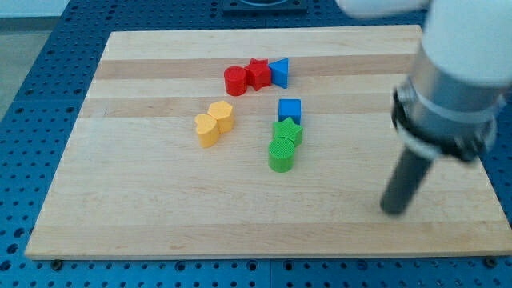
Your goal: Move your hand towards the bottom left side of the board
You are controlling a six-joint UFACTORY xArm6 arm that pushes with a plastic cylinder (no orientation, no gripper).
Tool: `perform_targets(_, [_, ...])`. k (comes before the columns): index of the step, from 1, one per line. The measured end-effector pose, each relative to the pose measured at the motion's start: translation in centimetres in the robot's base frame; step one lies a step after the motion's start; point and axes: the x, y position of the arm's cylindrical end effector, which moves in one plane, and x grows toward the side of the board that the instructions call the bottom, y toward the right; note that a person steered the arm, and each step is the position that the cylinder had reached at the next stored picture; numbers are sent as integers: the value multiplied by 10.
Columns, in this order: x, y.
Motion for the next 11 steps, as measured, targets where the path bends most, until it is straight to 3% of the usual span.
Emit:
perform_targets(1, [16,-15])
perform_targets(5, [2,-233])
perform_targets(6, [13,-243])
perform_targets(11, [-18,-333])
